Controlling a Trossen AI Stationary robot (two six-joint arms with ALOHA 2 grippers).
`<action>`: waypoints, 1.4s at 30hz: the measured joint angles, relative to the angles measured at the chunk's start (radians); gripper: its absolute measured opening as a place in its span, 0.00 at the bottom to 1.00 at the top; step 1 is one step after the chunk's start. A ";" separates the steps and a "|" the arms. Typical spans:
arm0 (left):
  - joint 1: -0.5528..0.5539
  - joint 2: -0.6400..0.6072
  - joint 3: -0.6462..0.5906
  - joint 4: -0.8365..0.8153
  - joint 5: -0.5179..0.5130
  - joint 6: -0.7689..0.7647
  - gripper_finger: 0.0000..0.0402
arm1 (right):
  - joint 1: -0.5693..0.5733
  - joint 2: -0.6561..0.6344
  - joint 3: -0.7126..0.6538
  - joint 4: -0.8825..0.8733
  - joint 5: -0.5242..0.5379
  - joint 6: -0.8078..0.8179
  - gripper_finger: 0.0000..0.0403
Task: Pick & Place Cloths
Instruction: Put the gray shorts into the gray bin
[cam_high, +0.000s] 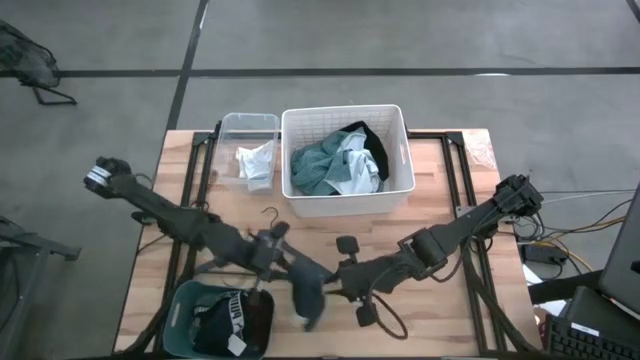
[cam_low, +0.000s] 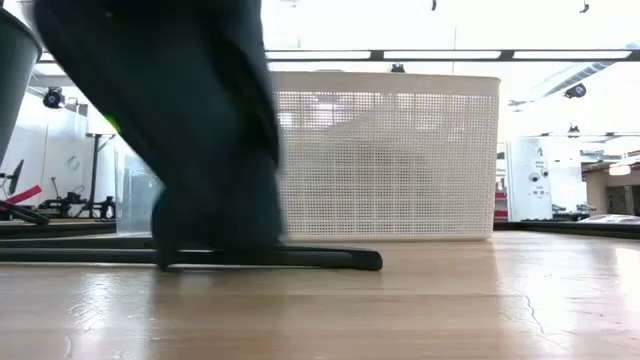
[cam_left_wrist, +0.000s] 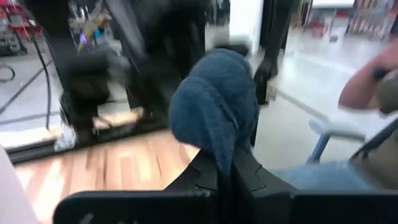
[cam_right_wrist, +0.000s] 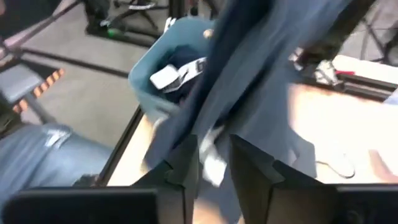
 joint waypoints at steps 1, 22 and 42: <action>-0.001 -0.029 0.015 -0.024 0.000 -0.004 0.02 | 0.002 0.000 -0.003 -0.008 -0.001 -0.001 0.23; -0.162 -0.302 0.567 -0.792 0.034 -0.425 0.02 | 0.004 0.000 -0.178 -0.036 0.213 0.091 0.39; -0.289 -0.138 0.254 -0.886 0.148 -0.963 0.02 | 0.005 0.000 -0.190 -0.031 0.221 0.113 0.25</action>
